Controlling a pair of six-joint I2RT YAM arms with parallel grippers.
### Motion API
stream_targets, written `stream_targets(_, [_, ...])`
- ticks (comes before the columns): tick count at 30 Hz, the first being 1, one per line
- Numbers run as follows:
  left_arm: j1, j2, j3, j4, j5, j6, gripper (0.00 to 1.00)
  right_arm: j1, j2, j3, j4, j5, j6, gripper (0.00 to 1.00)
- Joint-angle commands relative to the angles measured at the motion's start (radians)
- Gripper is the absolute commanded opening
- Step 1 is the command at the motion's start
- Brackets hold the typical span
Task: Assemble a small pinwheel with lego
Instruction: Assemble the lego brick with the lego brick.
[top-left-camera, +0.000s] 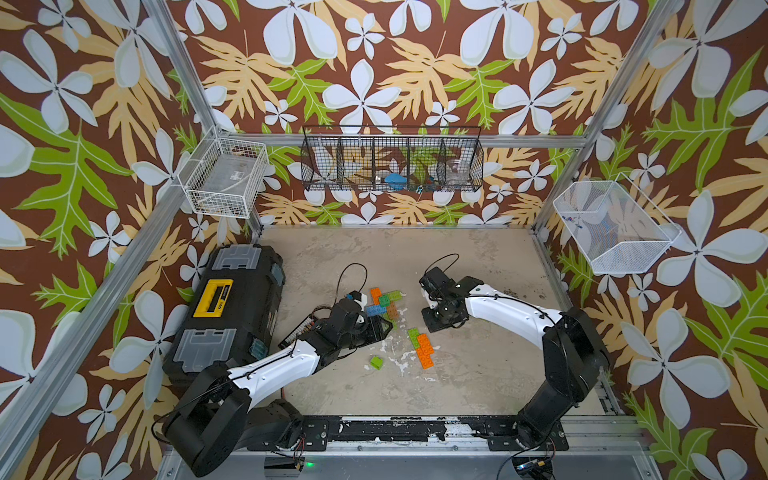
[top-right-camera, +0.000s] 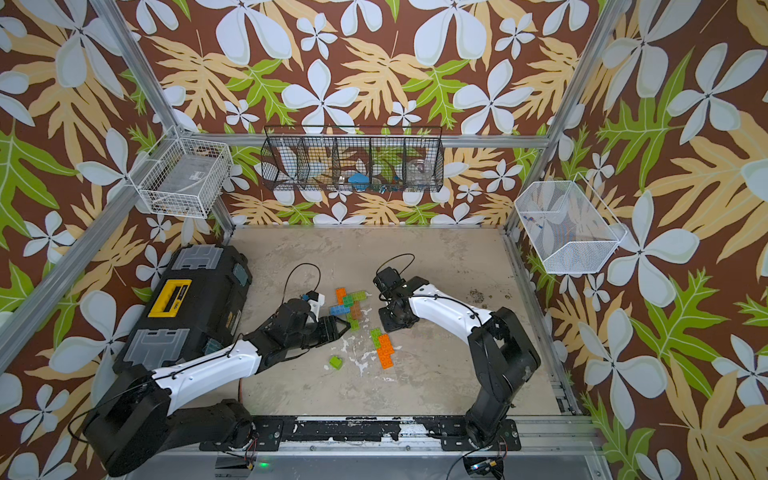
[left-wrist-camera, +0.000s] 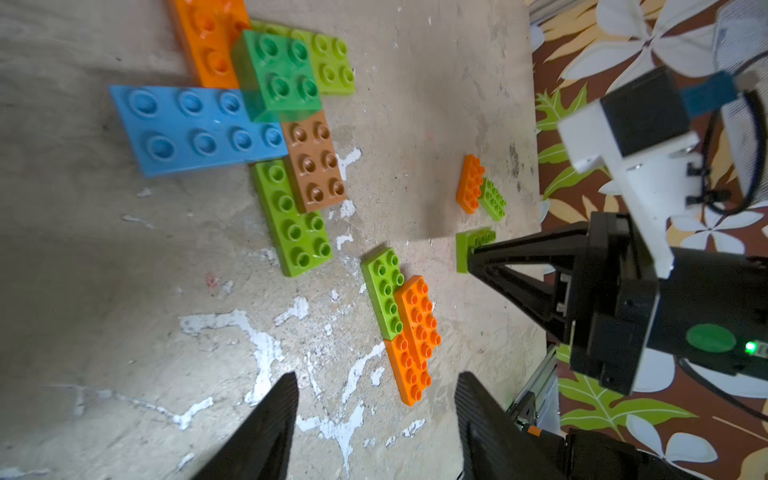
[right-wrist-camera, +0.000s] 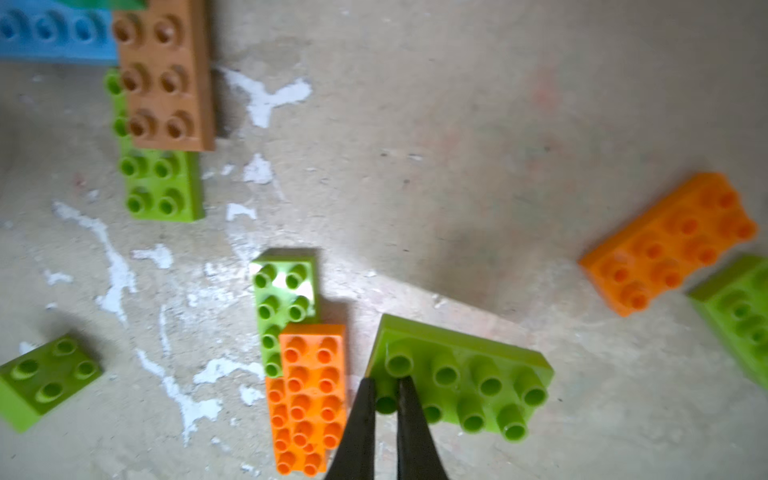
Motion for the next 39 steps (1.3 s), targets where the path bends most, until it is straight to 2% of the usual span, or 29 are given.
stream_targets(1, [0.046, -0.042, -0.054, 0.078, 0.060, -0.056, 0.64, 0.030, 0.041, 0.053, -0.020, -0.021, -0.057, 0.07])
stream_targets(8, [0.067, -0.087, -0.086, 0.047, 0.052, -0.044, 0.64, 0.057, 0.134, 0.137, -0.065, -0.030, -0.094, 0.08])
stream_targets(29, [0.067, -0.075, -0.078, 0.039, 0.051, -0.024, 0.64, 0.072, 0.201, 0.137, -0.089, -0.061, -0.119, 0.08])
stream_targets(39, [0.067, -0.066, -0.072, 0.036, 0.053, -0.014, 0.64, 0.077, 0.233, 0.132, -0.127, 0.001, -0.114, 0.08])
